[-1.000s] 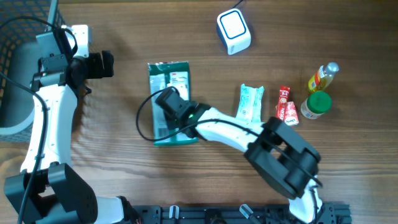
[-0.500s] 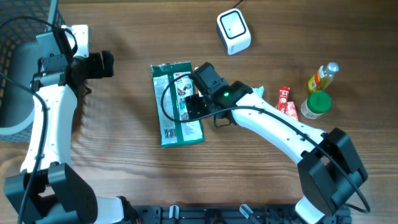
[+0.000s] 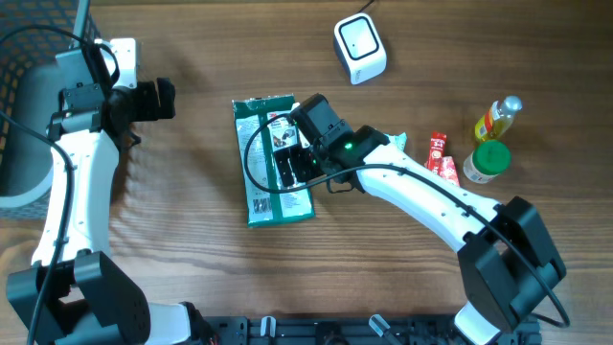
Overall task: Scan the item barcode
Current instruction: 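Drag the glove pack rightward toward table center with the right gripper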
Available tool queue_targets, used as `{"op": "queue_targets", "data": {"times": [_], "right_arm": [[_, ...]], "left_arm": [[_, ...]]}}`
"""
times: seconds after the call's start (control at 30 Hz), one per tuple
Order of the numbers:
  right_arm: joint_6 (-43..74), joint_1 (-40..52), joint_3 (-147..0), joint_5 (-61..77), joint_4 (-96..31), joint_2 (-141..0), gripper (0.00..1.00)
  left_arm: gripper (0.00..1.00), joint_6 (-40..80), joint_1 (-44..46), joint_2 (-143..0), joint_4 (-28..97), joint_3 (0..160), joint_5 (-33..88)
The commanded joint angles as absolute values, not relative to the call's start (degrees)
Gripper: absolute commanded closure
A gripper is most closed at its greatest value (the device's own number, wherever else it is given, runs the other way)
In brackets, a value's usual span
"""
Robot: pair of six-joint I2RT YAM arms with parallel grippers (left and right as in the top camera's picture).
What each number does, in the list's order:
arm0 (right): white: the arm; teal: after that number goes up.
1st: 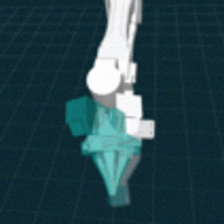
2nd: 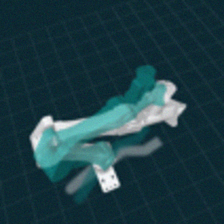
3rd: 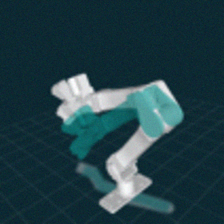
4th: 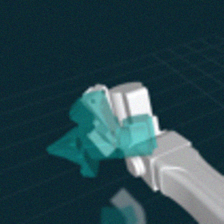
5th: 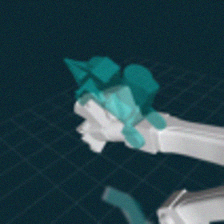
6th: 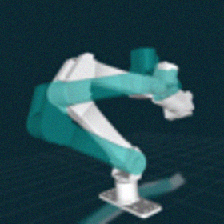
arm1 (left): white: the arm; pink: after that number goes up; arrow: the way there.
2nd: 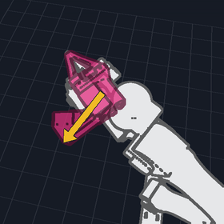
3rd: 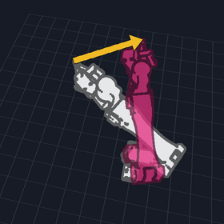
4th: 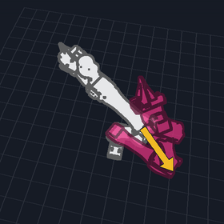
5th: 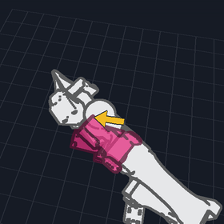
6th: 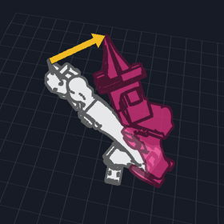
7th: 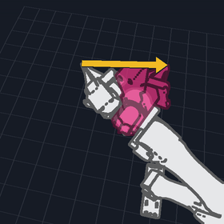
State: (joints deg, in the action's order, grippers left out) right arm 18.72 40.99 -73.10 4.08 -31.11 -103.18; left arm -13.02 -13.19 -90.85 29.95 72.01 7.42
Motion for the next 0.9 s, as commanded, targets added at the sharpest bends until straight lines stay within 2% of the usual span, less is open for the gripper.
{"op": "queue_targets", "data": {"times": [0.0,0.37,0.5,0.67,0.7,0.8,0.87], "right_arm": [[18.02,40.84,-72.55,3.88,-30.83,-105.32,0.00],[18.13,40.86,-72.51,6.26,-27.11,-113.40,0.01],[18.48,41.01,-72.51,15.40,-23.33,-116.88,0.12],[21.43,41.06,-72.51,15.22,-23.16,-118.78,0.27],[21.45,41.08,-72.51,15.22,-22.94,-119.07,0.33],[23.11,41.30,-72.23,13.30,-22.48,-119.20,0.41],[23.16,41.69,-71.64,12.27,-21.87,-119.44,0.42]], "left_arm": [[0.00,-13.72,-13.37,-90.11,29.85,72.77,8.08],[0.00,-13.72,-13.37,-90.11,29.82,72.77,8.10],[0.00,-13.72,-13.37,-90.11,29.85,72.77,8.10],[0.00,-13.72,-13.34,-90.11,29.82,72.77,8.10],[0.00,-13.72,-13.37,-90.11,29.82,72.77,8.10],[0.00,-13.72,-13.37,-90.11,29.85,72.77,8.10],[0.00,-13.72,-13.37,-90.11,29.85,72.77,8.10]]}}
